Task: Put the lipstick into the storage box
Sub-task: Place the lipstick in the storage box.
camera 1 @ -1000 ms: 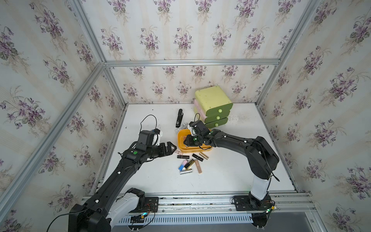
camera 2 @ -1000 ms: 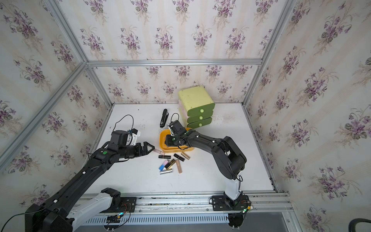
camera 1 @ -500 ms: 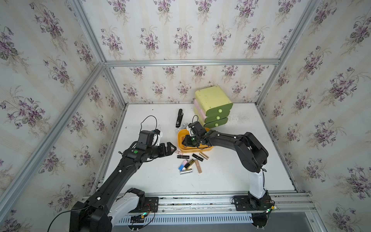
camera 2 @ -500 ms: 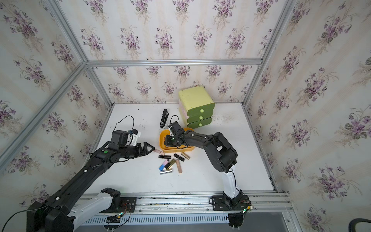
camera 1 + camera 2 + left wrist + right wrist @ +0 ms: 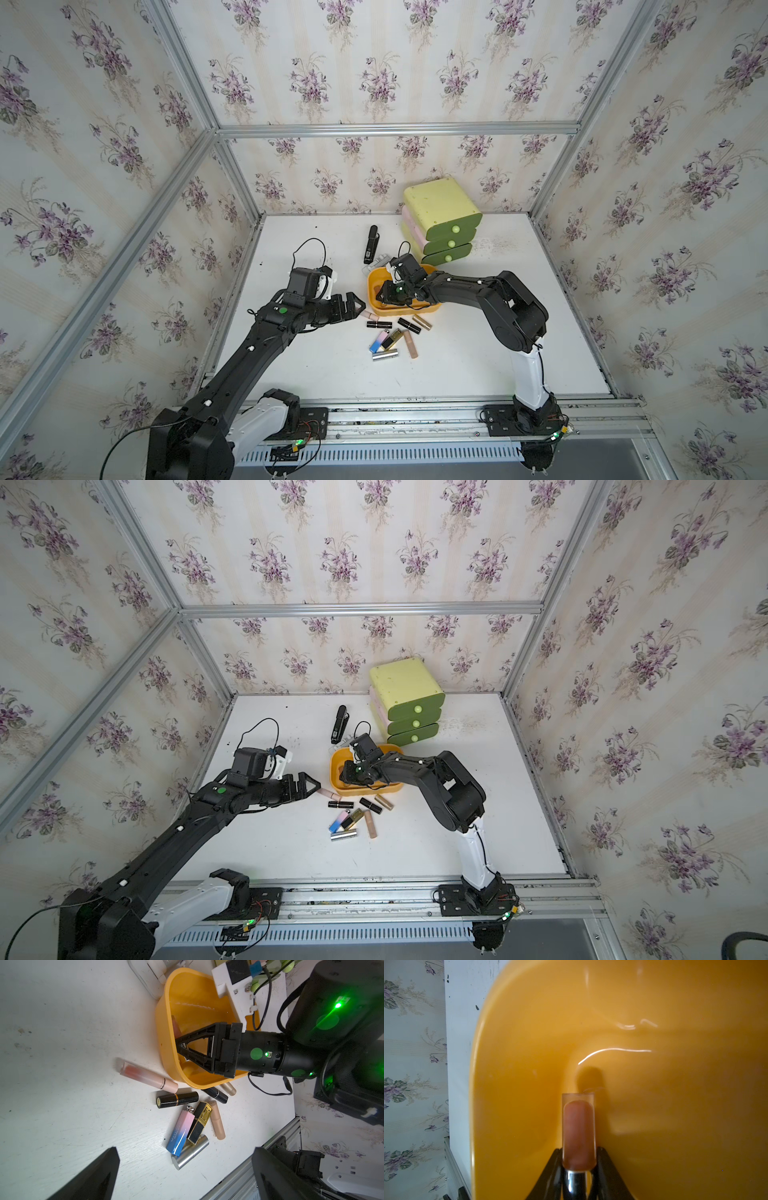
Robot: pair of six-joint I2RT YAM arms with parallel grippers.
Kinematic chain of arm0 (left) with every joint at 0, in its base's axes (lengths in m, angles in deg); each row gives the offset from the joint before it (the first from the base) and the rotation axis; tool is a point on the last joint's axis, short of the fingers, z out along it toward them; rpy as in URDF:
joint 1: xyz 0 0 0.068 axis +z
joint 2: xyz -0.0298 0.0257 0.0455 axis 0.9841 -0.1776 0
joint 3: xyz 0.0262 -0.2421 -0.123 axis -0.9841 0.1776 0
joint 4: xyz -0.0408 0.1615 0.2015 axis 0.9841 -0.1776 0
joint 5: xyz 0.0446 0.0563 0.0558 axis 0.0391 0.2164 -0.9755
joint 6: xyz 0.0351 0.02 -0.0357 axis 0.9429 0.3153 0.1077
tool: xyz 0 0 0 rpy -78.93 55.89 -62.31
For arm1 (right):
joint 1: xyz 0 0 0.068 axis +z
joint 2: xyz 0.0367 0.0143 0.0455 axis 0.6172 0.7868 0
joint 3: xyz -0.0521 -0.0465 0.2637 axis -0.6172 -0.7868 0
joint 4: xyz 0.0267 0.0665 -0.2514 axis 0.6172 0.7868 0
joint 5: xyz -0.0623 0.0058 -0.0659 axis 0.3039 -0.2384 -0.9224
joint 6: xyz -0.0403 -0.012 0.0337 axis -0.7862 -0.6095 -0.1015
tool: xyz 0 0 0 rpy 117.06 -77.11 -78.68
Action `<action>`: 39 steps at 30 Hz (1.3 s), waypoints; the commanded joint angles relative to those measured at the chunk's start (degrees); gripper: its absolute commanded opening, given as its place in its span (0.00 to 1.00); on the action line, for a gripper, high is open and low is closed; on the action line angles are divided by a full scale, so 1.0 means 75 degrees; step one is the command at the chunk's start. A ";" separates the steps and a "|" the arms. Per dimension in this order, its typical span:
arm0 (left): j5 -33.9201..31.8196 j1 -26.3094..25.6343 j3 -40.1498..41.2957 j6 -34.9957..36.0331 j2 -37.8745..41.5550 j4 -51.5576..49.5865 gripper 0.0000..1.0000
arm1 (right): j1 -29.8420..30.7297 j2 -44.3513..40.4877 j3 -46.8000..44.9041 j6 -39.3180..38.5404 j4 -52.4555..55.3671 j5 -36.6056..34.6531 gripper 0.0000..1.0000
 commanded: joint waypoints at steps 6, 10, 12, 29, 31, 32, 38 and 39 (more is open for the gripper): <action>-0.0108 -0.0001 -0.0072 0.0070 -0.0041 0.0175 1.00 | -0.0039 0.0030 -0.0095 0.0055 -0.0282 0.0094 0.43; -0.0096 0.0000 -0.0128 0.0059 -0.0065 0.0189 1.00 | -0.0063 -0.0025 -0.0112 0.0052 -0.0285 0.0092 0.51; -0.0083 -0.0001 -0.0177 0.0082 -0.0036 0.0172 1.00 | -0.0074 -0.0108 -0.0110 0.0041 -0.0292 0.0097 0.55; 0.0331 -0.0005 -0.0178 0.0143 0.0866 0.0192 1.00 | -0.0063 -0.2358 -0.0462 -0.0516 0.0766 -0.0588 0.80; 0.0474 -0.0001 -0.0141 0.0175 0.1023 0.0194 1.00 | -0.0063 -0.2884 -0.0579 -0.0727 0.1126 -0.0795 0.79; 0.0561 -0.0001 -0.0129 0.0207 0.1086 0.0191 1.00 | -0.0064 -0.3158 -0.0644 -0.0873 0.1380 -0.0954 0.79; 0.0795 -0.0347 0.0060 0.0148 0.1249 0.0312 1.00 | -0.0063 -0.4751 -0.1635 -0.1409 0.2627 -0.1505 0.80; 0.0730 -0.0546 0.0118 0.0110 0.1244 0.0391 1.00 | -0.0063 -0.5004 -0.1903 -0.1424 0.2753 -0.1493 0.80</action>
